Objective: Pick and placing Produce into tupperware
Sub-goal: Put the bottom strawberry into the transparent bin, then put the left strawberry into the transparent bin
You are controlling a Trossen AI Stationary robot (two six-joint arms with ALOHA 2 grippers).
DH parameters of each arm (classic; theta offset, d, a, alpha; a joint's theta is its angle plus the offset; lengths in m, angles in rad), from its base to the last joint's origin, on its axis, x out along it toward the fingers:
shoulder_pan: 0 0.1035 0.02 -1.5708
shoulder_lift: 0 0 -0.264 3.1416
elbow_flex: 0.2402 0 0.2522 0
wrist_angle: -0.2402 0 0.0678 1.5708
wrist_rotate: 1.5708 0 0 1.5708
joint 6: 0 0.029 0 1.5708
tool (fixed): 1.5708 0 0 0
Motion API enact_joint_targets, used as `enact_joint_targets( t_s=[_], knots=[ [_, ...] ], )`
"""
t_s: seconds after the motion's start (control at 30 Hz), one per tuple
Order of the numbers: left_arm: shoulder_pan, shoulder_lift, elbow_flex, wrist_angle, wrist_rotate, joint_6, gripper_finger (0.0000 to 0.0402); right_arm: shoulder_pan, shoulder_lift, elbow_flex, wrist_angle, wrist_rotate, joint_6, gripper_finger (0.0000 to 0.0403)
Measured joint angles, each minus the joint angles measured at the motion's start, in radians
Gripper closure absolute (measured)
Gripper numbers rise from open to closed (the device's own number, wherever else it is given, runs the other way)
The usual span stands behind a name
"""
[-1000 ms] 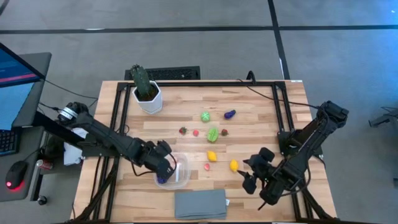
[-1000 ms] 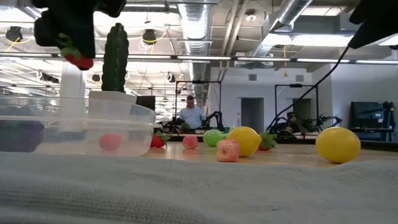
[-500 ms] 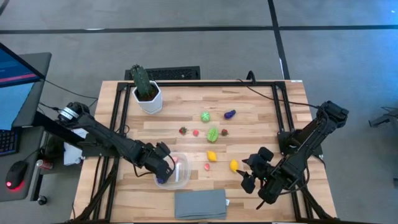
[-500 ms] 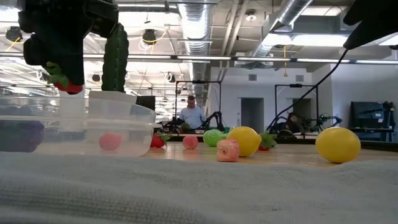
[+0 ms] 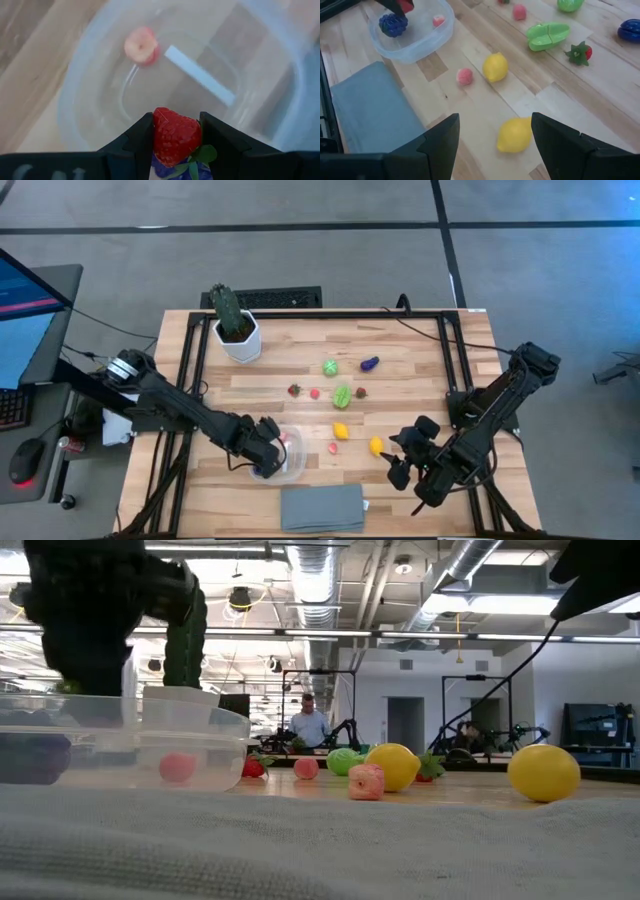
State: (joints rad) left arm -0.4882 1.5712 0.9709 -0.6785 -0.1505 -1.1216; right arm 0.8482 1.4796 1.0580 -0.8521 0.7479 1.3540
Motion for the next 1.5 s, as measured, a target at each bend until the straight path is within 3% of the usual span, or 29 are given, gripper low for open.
enact_joint_targets(
  t_s=[0.3,0.7,0.93,1.2,1.5],
  knots=[
    [0.000,0.001,0.000,-0.019,-0.014,0.011,0.0264,0.002,0.000,0.000,0.000,-0.008,0.007,0.0132],
    [0.000,0.001,0.000,-0.037,0.005,0.010,0.0203,0.002,0.000,0.000,0.000,-0.008,0.000,0.0132],
    [0.015,-0.025,0.016,0.013,-0.029,0.045,0.0194,0.002,0.000,0.000,0.000,-0.008,0.000,0.0132],
    [0.060,-0.064,0.074,0.011,-0.241,0.324,0.0194,0.002,0.000,0.000,0.000,-0.008,0.000,0.0132],
    [0.187,-0.065,0.074,0.021,-0.308,0.638,0.0193,0.002,0.000,0.000,0.018,-0.008,0.000,0.0132]
  ],
)
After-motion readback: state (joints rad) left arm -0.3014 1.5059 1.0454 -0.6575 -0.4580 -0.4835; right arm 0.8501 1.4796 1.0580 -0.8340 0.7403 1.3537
